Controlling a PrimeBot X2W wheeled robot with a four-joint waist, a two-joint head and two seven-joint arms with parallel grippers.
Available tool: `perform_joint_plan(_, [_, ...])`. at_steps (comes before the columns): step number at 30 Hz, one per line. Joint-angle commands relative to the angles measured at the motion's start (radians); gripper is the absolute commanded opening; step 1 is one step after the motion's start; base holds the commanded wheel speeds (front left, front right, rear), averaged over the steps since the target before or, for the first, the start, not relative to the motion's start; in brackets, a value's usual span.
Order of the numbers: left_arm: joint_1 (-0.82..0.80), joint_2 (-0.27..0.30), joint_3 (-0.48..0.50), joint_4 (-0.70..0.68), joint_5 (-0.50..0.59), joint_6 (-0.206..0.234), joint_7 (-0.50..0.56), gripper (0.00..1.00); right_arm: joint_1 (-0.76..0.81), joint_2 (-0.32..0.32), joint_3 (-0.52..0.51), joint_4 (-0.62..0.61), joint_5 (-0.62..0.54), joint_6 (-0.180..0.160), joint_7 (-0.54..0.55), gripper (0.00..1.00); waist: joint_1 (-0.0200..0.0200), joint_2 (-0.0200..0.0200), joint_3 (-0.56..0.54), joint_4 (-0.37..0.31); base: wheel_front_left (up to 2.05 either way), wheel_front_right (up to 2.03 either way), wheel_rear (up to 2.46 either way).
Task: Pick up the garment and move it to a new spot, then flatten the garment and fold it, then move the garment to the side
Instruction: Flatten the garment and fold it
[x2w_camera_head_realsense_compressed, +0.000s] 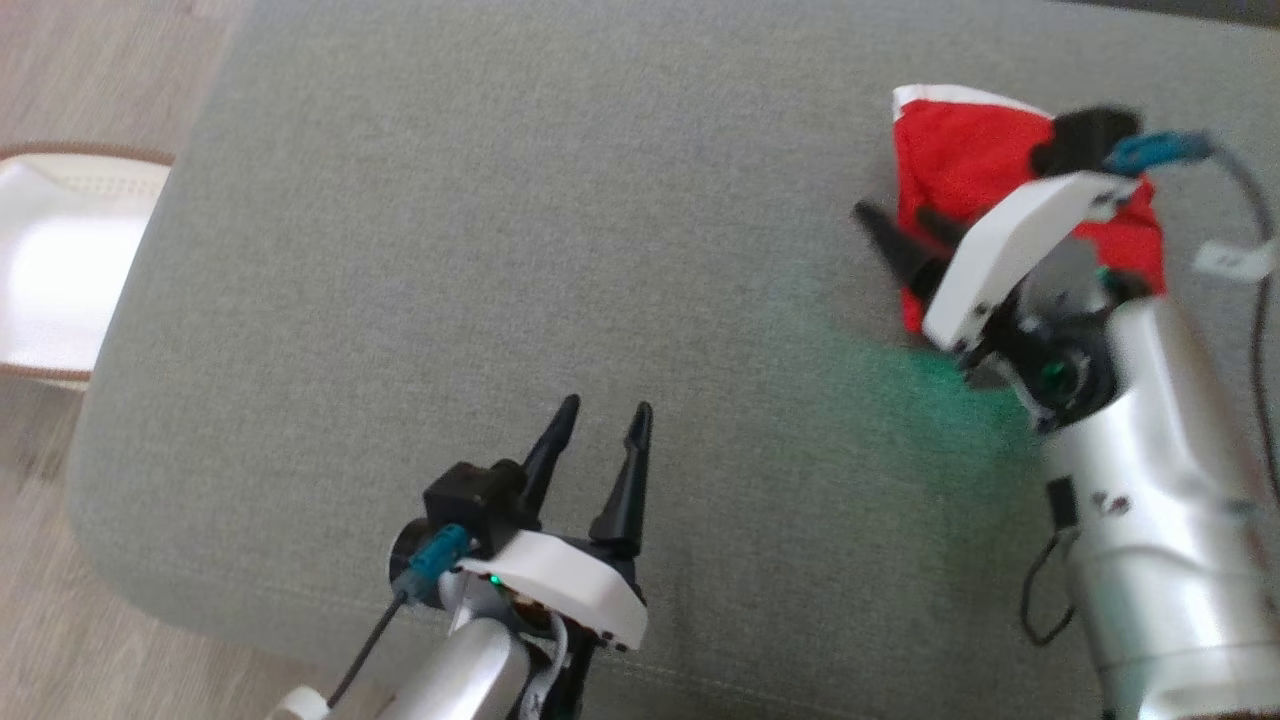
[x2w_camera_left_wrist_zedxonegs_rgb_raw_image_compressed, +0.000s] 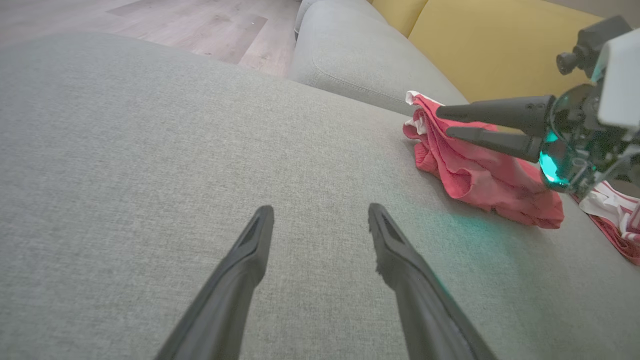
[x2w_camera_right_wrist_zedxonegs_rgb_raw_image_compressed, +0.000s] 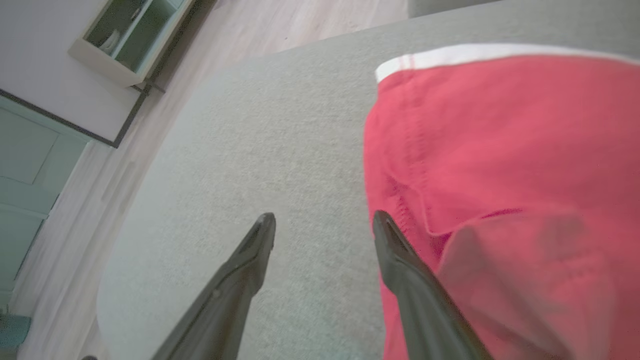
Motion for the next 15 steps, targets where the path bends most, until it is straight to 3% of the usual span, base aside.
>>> perform_joint_plan(1, [-0.019, -0.003, 0.045, -0.024, -0.001, -0.001, -0.008, 1.0, -0.004, 0.023, 0.044, -0.045, 0.03, -0.001, -0.023, 1.0, 0.0, -0.0001, -0.017, -0.015, 0.0, 0.0, 0.0])
perform_joint_plan(4, [-0.013, -0.003, 0.071, -0.016, 0.006, -0.009, -0.008, 1.0, 0.033, 0.023, 0.085, -0.08, 0.098, -0.001, -0.077, 1.0, 0.0, -0.0001, -0.044, -0.037, 0.0, 0.0, 0.0])
perform_joint_plan(7, [0.0, -0.003, 0.095, -0.01, 0.013, -0.013, -0.008, 1.0, 0.059, 0.023, 0.104, -0.12, 0.094, -0.001, -0.13, 1.0, 0.0, -0.0001, -0.064, -0.058, 0.0, 0.0, 0.0])
perform_joint_plan(10, [0.026, -0.003, 0.137, -0.013, 0.034, -0.024, -0.008, 1.0, 0.104, 0.005, 0.114, -0.184, 0.018, -0.001, -0.229, 1.0, 0.0, -0.0001, -0.092, -0.097, 0.0, 0.0, 0.0])
perform_joint_plan(15, [0.1, -0.003, 0.222, -0.049, 0.077, -0.028, -0.008, 1.0, 0.213, -0.082, 0.089, -0.242, -0.129, -0.001, -0.398, 1.0, 0.0, -0.0001, -0.149, -0.151, 0.0, 0.0, 0.0])
